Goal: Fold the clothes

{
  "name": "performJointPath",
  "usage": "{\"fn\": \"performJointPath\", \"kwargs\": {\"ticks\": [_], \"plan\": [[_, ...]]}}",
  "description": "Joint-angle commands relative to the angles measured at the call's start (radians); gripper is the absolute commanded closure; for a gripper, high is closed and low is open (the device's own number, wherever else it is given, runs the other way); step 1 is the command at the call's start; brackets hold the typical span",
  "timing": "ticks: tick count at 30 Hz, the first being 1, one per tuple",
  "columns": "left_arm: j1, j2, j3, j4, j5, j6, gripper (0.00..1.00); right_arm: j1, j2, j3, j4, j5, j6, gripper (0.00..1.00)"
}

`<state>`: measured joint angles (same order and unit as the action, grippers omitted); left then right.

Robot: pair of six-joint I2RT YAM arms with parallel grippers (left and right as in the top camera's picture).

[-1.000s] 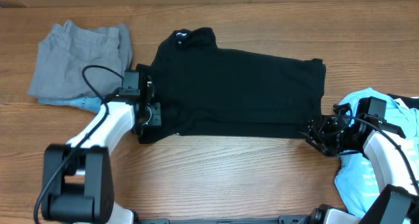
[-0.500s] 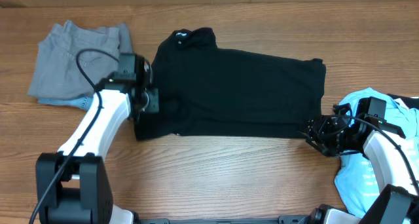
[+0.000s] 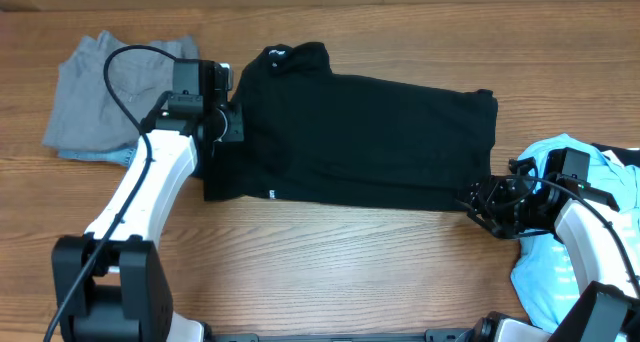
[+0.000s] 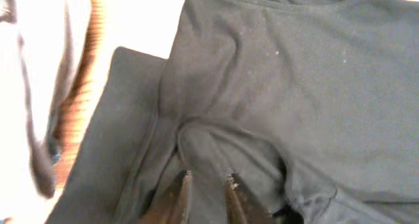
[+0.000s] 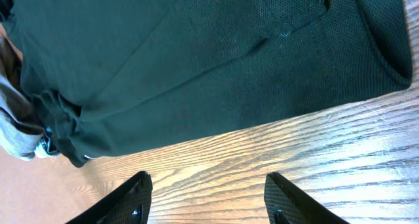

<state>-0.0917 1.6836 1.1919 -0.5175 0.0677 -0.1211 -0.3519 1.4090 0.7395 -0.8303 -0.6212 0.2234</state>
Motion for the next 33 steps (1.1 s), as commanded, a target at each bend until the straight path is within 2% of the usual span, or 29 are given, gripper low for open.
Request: {"fn": "performJointPath", "kwargs": {"ticks": [1,2,5,11,15,19,21,24,25,27,28,33], "plan": [[-0.003,0.059,0.016,0.021,0.038,0.010,0.70,0.004,-0.016,0.021,0.005,-0.001,-0.011,0.41],[-0.003,0.066,0.016,0.018,0.037,0.010,0.67,0.004,-0.016,0.021,0.004,-0.001,-0.011,0.41],[0.014,0.067,0.018,-0.051,0.036,0.009,0.50,0.004,-0.016,0.021,-0.007,0.000,-0.011,0.41],[0.077,0.075,0.004,-0.278,-0.045,0.022,0.45,0.004,-0.016,0.021,-0.014,0.016,-0.008,0.41],[0.088,0.111,-0.047,-0.278,-0.050,0.054,0.42,0.004,-0.016,0.019,-0.051,0.261,0.135,0.41],[0.088,0.180,-0.060,-0.268,-0.050,0.054,0.53,0.003,-0.016,0.017,-0.046,0.342,0.176,0.41],[0.088,0.204,-0.060,-0.263,-0.050,0.055,0.67,0.003,-0.016,0.017,-0.042,0.345,0.191,0.41],[0.088,0.231,-0.060,-0.254,-0.050,0.068,0.91,0.003,-0.006,0.017,-0.042,0.374,0.197,0.41],[0.088,0.232,-0.060,-0.253,-0.050,0.078,0.96,0.003,0.001,0.015,-0.039,0.373,0.197,0.41],[0.095,0.232,-0.056,-0.248,-0.061,0.099,0.96,0.004,0.016,0.000,-0.003,0.358,0.196,0.43],[0.106,0.232,-0.045,-0.253,-0.071,0.099,0.96,0.004,0.029,-0.013,0.037,0.333,0.196,0.48],[0.148,0.231,-0.008,-0.278,-0.064,0.096,0.96,0.004,0.085,-0.058,0.175,0.275,0.198,0.53]]}}
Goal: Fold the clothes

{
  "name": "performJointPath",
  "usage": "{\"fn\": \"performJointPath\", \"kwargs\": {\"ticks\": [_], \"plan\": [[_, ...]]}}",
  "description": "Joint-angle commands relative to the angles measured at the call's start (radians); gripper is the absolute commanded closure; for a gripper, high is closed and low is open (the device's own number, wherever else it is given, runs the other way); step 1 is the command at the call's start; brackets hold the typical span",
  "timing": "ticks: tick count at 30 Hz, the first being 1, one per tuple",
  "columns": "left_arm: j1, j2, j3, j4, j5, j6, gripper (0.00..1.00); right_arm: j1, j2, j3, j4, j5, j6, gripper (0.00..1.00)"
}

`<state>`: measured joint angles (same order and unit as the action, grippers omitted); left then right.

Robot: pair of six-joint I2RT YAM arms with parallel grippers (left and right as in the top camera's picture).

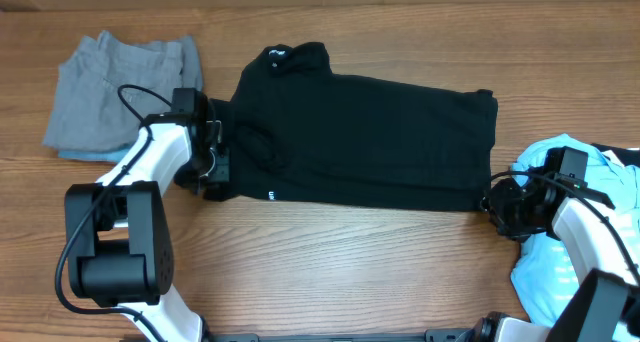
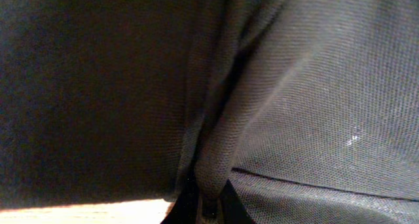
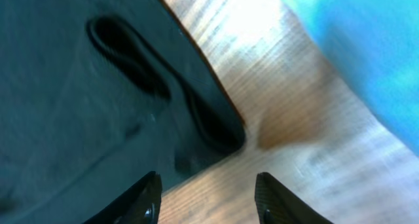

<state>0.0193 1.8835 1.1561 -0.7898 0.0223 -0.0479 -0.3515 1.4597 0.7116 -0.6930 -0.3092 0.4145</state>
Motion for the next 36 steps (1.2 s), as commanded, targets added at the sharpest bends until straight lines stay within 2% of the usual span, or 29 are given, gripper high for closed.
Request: {"fn": "performJointPath", "kwargs": {"ticks": [1,3,6,8,14,21,22,23,24,25,28,30,34,36], "plan": [[0.047,0.031,0.037,-0.008,-0.014,0.023,0.96,0.004,0.051,-0.039,0.065,-0.036,0.006,0.60],[0.059,0.031,0.052,-0.013,0.005,0.023,0.96,0.004,0.065,-0.039,0.065,-0.031,0.005,0.69],[0.061,0.031,0.069,-0.026,-0.001,0.026,0.96,0.000,0.065,-0.029,0.050,-0.013,0.006,0.96],[0.061,0.031,0.084,-0.047,-0.004,0.027,0.96,0.001,0.064,-0.016,0.029,0.001,0.006,0.96],[0.061,0.031,0.164,-0.141,-0.084,0.043,0.96,0.001,0.061,0.091,-0.194,0.152,0.006,0.96],[0.067,0.031,0.197,-0.187,-0.146,0.045,0.95,0.001,0.061,0.102,-0.242,0.227,0.036,0.96],[0.068,0.031,0.197,-0.190,-0.151,0.045,0.92,0.001,0.061,0.102,-0.245,0.229,0.036,0.96],[0.069,0.031,0.197,-0.193,-0.162,0.045,0.84,0.001,0.061,0.102,-0.247,0.232,0.036,0.96],[0.073,0.031,0.197,-0.202,-0.177,0.044,0.64,0.001,0.061,0.102,-0.249,0.233,0.036,0.96],[0.076,0.031,0.197,-0.206,-0.178,0.041,0.59,0.001,0.061,0.102,-0.249,0.233,0.036,0.96],[0.078,0.031,0.198,-0.204,-0.157,0.034,0.54,0.001,0.061,0.102,-0.243,0.209,0.035,0.67],[0.078,0.031,0.206,-0.210,-0.127,0.034,0.52,0.001,0.061,0.107,-0.236,0.183,0.032,0.63],[0.078,0.031,0.242,-0.237,-0.041,0.051,0.58,0.001,0.053,0.150,-0.285,0.123,0.023,0.60],[0.077,0.031,0.278,-0.264,0.071,0.072,0.60,0.001,0.032,0.191,-0.332,0.112,0.024,0.60]]}}
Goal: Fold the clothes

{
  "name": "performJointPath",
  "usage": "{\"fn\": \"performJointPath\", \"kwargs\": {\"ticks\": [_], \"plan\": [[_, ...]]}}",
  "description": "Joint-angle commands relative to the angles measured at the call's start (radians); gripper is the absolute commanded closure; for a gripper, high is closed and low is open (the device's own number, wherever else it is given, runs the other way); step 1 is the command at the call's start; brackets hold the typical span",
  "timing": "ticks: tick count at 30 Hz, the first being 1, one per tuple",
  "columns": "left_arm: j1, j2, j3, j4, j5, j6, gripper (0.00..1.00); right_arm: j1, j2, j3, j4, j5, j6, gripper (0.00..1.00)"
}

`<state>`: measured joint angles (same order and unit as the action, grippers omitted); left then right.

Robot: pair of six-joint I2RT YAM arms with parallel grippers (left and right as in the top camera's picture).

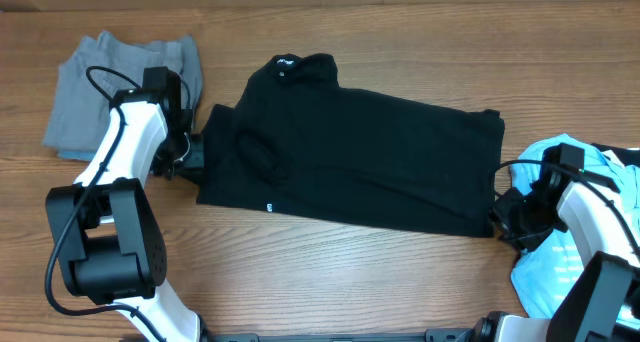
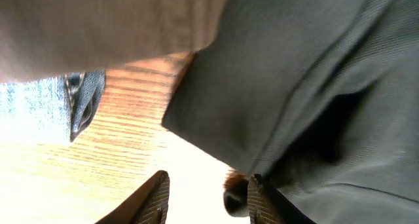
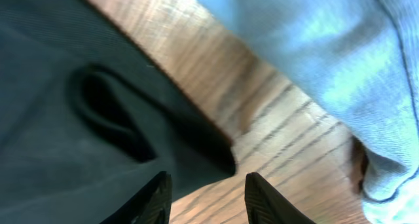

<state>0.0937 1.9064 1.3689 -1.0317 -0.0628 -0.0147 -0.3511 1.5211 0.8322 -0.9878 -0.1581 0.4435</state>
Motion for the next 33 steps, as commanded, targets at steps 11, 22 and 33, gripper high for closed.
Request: {"fn": "performJointPath", "kwargs": {"ticks": [11,22,33], "plan": [[-0.021,0.009,0.084,-0.003,0.371,0.045,0.55,0.029,-0.042,0.037,0.029,-0.152,-0.001,0.60],[-0.084,0.009,0.081,0.011,0.369,0.045,0.52,0.072,-0.032,-0.084,0.172,-0.165,0.022,0.61],[-0.097,0.009,0.081,0.014,0.369,0.045,0.48,0.072,-0.032,-0.142,0.296,-0.150,0.059,0.86]]}}
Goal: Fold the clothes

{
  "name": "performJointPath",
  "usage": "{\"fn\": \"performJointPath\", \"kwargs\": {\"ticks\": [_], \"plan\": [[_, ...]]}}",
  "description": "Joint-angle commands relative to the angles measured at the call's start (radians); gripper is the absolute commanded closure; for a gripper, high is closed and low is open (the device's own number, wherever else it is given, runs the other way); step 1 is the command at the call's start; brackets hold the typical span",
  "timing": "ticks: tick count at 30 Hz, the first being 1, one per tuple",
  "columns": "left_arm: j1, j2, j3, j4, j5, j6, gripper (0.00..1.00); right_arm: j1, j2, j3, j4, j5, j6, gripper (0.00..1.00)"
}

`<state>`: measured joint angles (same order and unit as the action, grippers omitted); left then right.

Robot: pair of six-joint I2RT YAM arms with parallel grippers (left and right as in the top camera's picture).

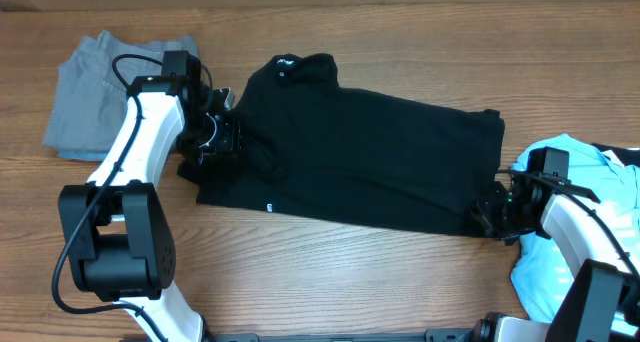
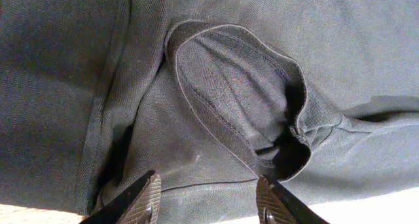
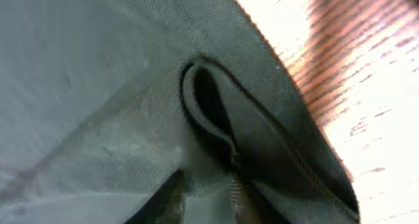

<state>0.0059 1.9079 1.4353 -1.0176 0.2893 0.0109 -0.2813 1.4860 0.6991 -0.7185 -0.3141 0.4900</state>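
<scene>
A black polo shirt (image 1: 360,152) lies spread across the table, collar (image 1: 300,67) at the far left, its length slanting down to the right. My left gripper (image 1: 218,134) hovers open over the shirt's left sleeve; in the left wrist view the gripper (image 2: 209,192) has its fingers wide apart above the sleeve opening (image 2: 242,93). My right gripper (image 1: 488,214) is at the shirt's near right corner. In the right wrist view that gripper (image 3: 206,192) is shut on a fold of the black hem (image 3: 216,119).
A grey folded garment (image 1: 100,97) lies at the far left, just beyond my left arm. A light blue garment (image 1: 535,277) is heaped at the right edge, under and beside my right arm. Bare wood runs along the table's near side (image 1: 330,272).
My left gripper has moved from the shirt's left edge to over the sleeve, still open. My right gripper, open beside the corner before, is now shut on the hem there.
My left gripper was first shut on bunched fabric at the shirt's left side, then shut on it near the lower left corner, with my right gripper open by the right corner. The shirt then lay shifted and slanted, the left gripper open. Now the right grips the corner.
</scene>
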Motion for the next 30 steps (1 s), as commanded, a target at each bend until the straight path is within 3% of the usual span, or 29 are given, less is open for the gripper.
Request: {"fn": "performJointPath", "kwargs": {"ticks": [1,7,14,15,17,18,21,23,25,27,28,29,30], "plan": [[-0.009,0.007,0.014,0.001,0.017,0.020,0.48,0.002,0.003,-0.009,0.043,0.005,0.012,0.94],[-0.009,0.007,0.014,0.000,0.015,0.020,0.46,-0.024,0.002,0.059,0.086,-0.088,0.013,0.96],[-0.009,0.008,0.014,0.003,0.014,0.020,0.45,-0.024,0.002,0.062,0.249,-0.075,0.043,0.95],[-0.009,0.008,0.014,0.004,0.014,0.020,0.45,-0.024,0.002,0.061,0.268,-0.064,0.043,0.86],[-0.009,0.008,0.014,0.004,0.014,0.020,0.45,-0.024,0.002,0.061,0.303,-0.014,0.041,0.35],[-0.009,0.008,0.014,0.004,0.014,0.020,0.45,-0.024,0.002,0.061,0.303,-0.011,0.040,0.32],[-0.009,0.008,0.014,0.004,0.014,0.020,0.45,-0.043,0.001,0.062,0.279,-0.034,0.037,0.38],[-0.009,0.008,0.014,0.002,0.015,0.020,0.46,-0.054,0.001,0.062,0.251,-0.120,-0.003,0.59],[-0.009,0.008,0.014,0.004,0.015,0.021,0.50,-0.053,0.001,0.062,0.210,-0.168,-0.040,0.70],[-0.009,0.008,0.014,0.005,0.015,0.020,0.50,-0.039,0.001,0.060,0.134,-0.149,-0.042,0.70],[-0.009,0.008,0.014,0.005,0.015,0.020,0.50,-0.032,0.001,0.060,0.062,-0.101,-0.040,0.63],[-0.009,0.008,0.014,0.005,0.015,0.020,0.50,-0.029,0.001,0.060,0.015,-0.051,-0.041,0.48],[-0.009,0.008,0.014,0.004,0.015,0.020,0.50,-0.028,0.001,0.060,-0.016,0.007,-0.041,0.40]]}}
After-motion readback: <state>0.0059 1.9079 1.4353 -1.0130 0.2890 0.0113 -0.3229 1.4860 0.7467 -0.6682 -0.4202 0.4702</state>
